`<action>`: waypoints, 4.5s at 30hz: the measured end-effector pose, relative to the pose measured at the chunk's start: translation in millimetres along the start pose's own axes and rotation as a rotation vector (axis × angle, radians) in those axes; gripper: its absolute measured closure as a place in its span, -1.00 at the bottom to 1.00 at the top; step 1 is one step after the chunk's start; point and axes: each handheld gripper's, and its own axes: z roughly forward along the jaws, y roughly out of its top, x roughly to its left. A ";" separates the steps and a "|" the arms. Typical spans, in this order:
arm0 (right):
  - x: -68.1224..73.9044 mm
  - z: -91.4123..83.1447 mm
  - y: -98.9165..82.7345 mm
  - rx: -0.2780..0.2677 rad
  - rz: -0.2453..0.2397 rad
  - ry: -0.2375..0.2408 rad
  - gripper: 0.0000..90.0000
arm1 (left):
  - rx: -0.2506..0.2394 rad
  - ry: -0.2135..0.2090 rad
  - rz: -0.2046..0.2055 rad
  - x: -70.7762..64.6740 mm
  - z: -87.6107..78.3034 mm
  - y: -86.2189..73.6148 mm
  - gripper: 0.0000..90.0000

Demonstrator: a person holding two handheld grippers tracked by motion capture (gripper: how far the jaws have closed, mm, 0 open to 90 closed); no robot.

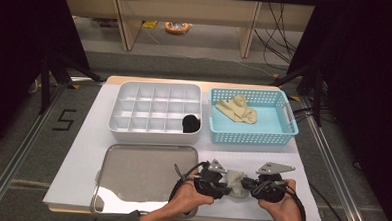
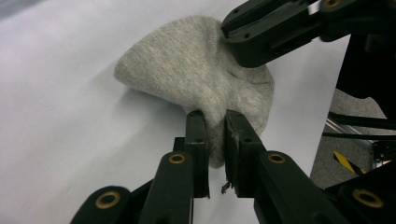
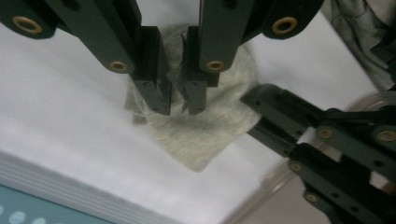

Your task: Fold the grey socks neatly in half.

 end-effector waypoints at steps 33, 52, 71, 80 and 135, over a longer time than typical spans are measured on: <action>-7.1 24.3 15.1 -0.042 -0.003 0.032 0.94 | -0.020 0.069 0.113 -9.6 -8.6 -0.1 0.76; 0.9 17.0 -9.7 0.019 0.025 0.066 0.95 | -0.048 0.091 0.164 -24.2 -9.9 5.6 0.75; -17.6 -12.2 0.3 -0.114 0.067 0.024 0.93 | -0.032 0.137 0.257 -40.5 20.7 8.2 0.77; -6.2 -0.1 20.0 -0.072 0.006 0.098 0.92 | -0.039 0.130 0.247 -40.6 21.1 7.5 0.75; -33.7 42.6 17.3 0.087 0.205 0.142 0.58 | -0.080 0.147 0.094 14.8 -89.4 -46.3 0.38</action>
